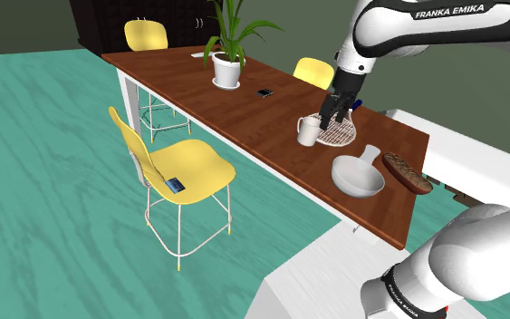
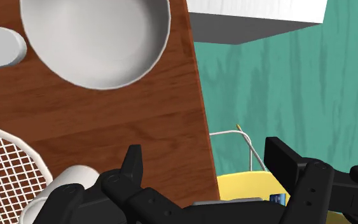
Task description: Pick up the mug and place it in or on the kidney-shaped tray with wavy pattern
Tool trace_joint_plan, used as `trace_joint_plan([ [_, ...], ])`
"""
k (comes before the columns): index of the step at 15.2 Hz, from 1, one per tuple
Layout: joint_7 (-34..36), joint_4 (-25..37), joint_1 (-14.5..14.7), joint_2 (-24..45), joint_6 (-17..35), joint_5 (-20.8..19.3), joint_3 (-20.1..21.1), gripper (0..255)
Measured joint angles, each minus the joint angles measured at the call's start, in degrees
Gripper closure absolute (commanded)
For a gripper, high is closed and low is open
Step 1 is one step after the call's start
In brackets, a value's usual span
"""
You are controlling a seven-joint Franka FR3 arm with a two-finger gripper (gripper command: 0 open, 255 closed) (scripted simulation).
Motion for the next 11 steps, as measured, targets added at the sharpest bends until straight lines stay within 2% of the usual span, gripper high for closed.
trace_joint_plan([
  [3,-1.40,1.77,-0.69,5.44,4.10,-0.72,-1.10,0],
  [11,-5.57,12.06,-2.66,21.63,11.25,-1.36,-3.85,0],
])
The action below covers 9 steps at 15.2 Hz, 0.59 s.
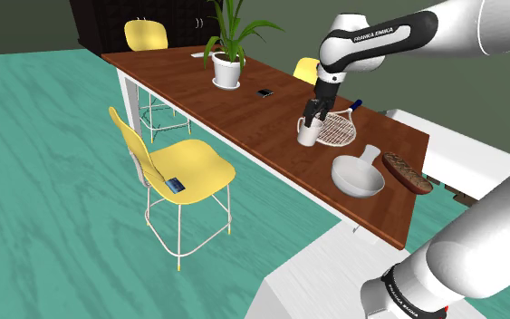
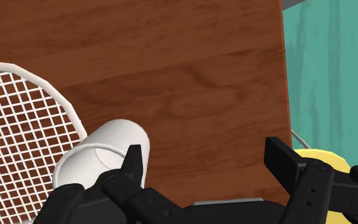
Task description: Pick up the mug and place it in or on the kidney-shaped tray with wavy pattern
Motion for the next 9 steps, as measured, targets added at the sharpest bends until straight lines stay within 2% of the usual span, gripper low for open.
trace_joint_plan([
  [6,-2.71,9.59,-1.61,11.95,3.28,0.62,-1.22,0],
  [9,-3.33,10.34,-2.05,14.16,4.86,0.81,-1.41,0],
])
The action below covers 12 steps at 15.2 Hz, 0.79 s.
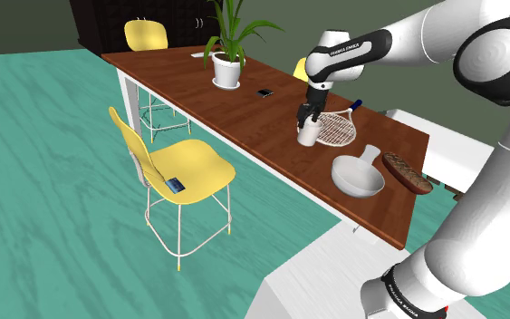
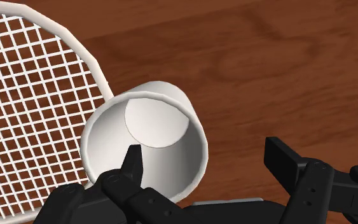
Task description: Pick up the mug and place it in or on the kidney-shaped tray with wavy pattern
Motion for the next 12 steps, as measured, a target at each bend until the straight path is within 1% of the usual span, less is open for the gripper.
trace_joint_plan([
  [5,-0.16,-1.57,-0.20,1.76,3.35,0.19,-0.01,0],
  [12,-0.22,-1.71,-0.25,2.13,3.89,0.23,-0.01,0],
])
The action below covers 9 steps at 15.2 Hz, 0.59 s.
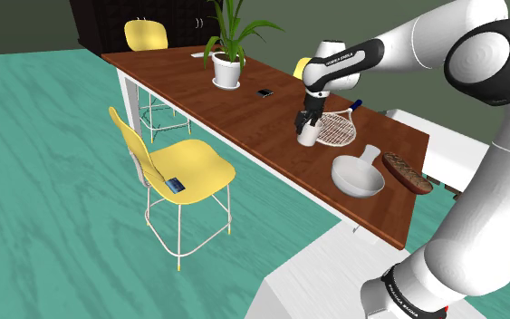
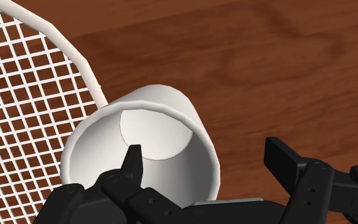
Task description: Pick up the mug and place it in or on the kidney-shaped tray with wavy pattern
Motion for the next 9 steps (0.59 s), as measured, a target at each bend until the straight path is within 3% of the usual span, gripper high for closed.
trace_joint_plan([
  [1,0.00,0.00,0.00,0.00,0.00,0.00,0.00,255],
  [9,0.00,0.00,0.01,0.00,0.00,0.00,0.01,255],
])
